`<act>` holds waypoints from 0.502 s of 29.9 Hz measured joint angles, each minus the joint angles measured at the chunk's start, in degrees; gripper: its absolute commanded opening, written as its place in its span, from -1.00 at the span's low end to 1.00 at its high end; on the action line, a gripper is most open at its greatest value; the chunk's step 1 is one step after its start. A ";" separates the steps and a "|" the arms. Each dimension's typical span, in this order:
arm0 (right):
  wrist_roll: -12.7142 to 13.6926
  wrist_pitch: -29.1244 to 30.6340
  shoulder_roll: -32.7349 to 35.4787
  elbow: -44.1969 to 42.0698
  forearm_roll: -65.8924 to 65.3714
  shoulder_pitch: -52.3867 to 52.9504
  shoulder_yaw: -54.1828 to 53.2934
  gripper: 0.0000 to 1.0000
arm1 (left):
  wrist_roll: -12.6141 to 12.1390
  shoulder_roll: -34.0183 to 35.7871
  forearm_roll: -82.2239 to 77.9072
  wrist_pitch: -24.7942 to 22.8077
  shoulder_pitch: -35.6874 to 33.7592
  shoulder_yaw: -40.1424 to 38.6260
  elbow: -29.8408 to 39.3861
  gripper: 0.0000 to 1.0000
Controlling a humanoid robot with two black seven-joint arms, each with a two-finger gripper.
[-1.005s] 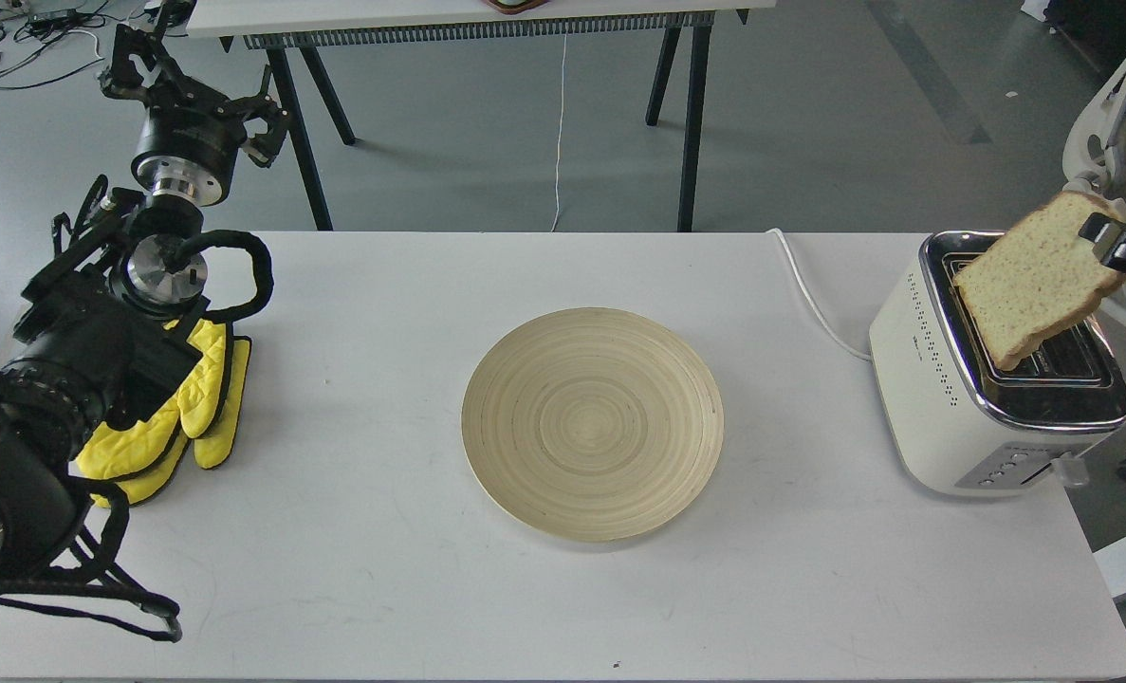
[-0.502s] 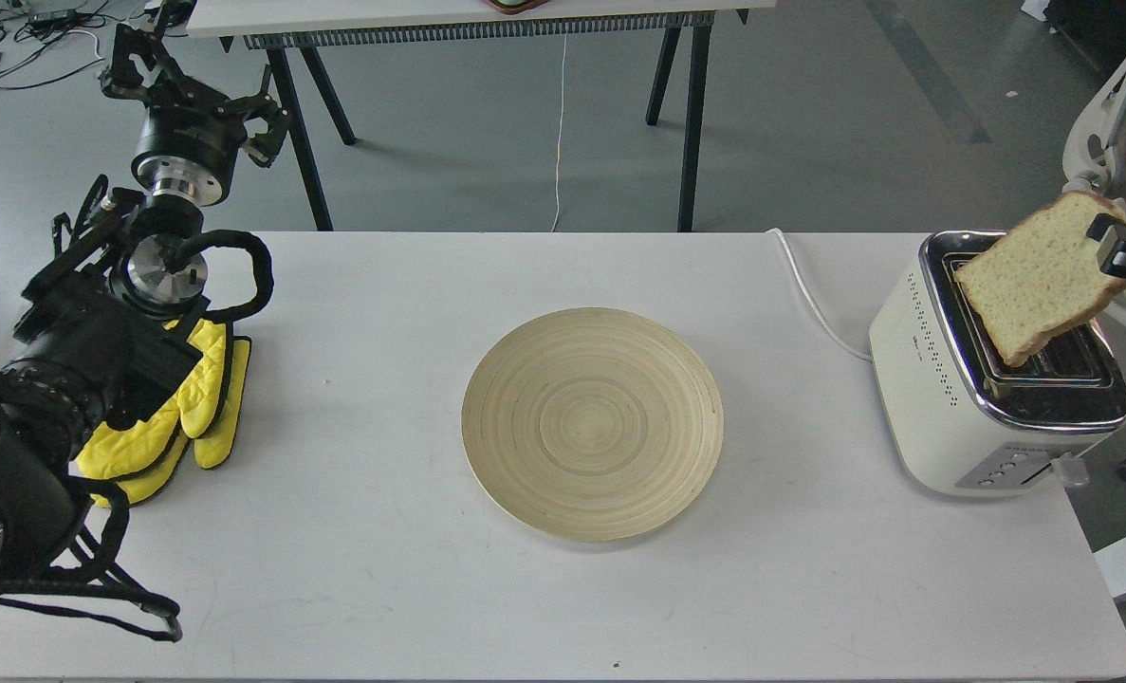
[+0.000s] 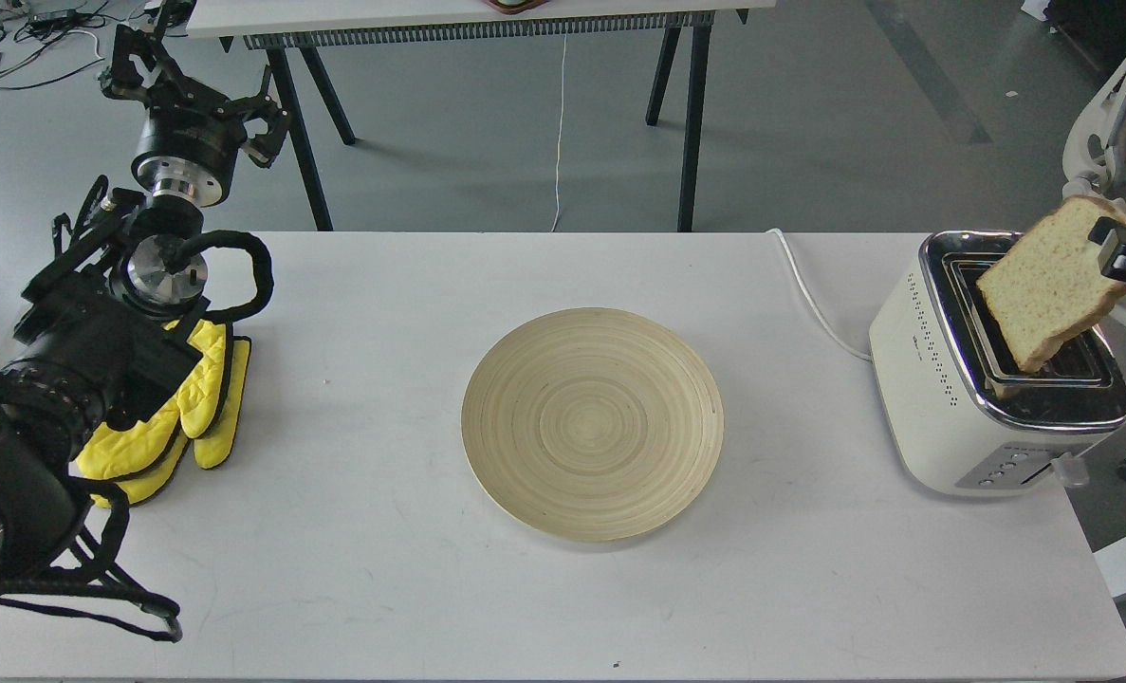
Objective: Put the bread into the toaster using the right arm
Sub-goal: 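Lower the bread slice with the right gripper into the toaster slot, then open the right gripper and raise it away from the toaster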
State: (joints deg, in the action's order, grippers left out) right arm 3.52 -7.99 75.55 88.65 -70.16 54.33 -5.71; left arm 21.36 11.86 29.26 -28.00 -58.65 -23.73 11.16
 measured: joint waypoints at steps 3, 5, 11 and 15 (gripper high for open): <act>-0.01 0.00 -0.99 -1.64 0.02 -0.34 0.07 -0.78 | 0.00 0.00 0.00 0.00 0.00 0.00 0.00 1.00; -0.03 -0.02 -1.88 -2.92 0.02 -0.88 0.09 -0.42 | 0.00 0.00 0.00 0.00 0.00 0.00 0.00 1.00; -0.62 -0.60 -4.16 -4.09 0.74 -1.65 -0.29 0.95 | 0.00 0.00 0.00 0.00 0.00 0.00 0.00 1.00; -0.80 -0.74 -5.75 -3.55 2.10 -1.61 -1.84 0.95 | 0.00 0.00 0.00 0.00 0.00 0.00 0.00 1.00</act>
State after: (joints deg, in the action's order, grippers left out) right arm 2.73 -8.73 69.80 85.11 -68.06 52.72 -7.55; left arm 21.36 11.86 29.26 -28.00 -58.65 -23.73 11.16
